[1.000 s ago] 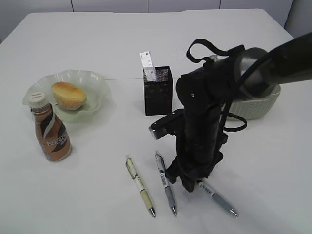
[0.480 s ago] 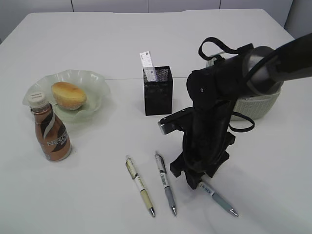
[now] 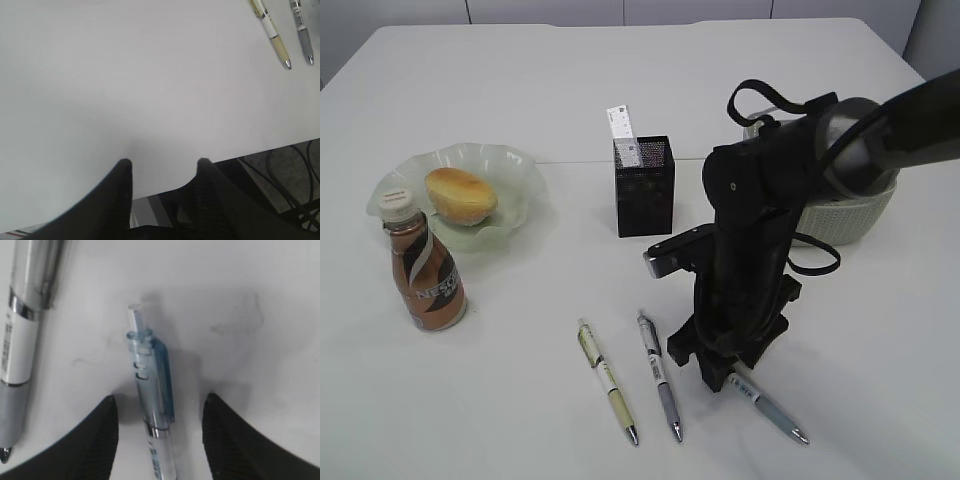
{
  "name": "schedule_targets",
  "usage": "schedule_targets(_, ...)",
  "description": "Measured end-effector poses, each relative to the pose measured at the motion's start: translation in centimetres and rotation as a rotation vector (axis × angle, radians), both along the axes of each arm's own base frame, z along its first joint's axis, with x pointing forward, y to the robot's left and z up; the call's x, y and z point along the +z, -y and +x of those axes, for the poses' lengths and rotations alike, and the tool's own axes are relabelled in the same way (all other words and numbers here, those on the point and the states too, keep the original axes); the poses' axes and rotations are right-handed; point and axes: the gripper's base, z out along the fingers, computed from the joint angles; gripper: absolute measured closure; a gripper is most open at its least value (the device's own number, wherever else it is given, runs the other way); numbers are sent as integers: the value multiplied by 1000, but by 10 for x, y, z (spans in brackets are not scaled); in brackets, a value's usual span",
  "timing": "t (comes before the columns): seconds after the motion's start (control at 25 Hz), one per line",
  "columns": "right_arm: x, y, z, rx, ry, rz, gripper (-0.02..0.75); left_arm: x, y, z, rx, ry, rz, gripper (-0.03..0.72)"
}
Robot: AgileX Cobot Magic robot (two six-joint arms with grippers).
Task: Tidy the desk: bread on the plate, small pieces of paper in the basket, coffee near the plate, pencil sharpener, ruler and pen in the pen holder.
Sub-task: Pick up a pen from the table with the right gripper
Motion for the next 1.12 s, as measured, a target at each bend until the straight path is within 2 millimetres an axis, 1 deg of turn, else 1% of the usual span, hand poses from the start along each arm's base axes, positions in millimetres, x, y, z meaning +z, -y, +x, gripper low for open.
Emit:
schedule_targets(0.48, -1, 0, 0, 5, -3, 0, 311, 0, 0, 0, 0, 0, 0, 380)
schedule_targets(0.56, -1, 0, 0, 12, -3, 1, 322, 0, 0, 0, 0, 0, 0, 380)
schedule_targets(0.64, -1, 0, 0, 17, -3, 1, 366, 0, 0, 0, 0, 0, 0, 380)
schedule_targets(0.88, -5, 0, 1, 26, -10, -8, 577, 0, 0, 0, 0, 0, 0, 380)
schedule_targets(1.0, -8, 0, 2, 29, -31, -20, 617, 0, 0, 0, 0, 0, 0, 380)
schedule_targets(1.12, -8, -1, 2, 32, -40, -24, 624, 0, 0, 0, 0, 0, 0, 380)
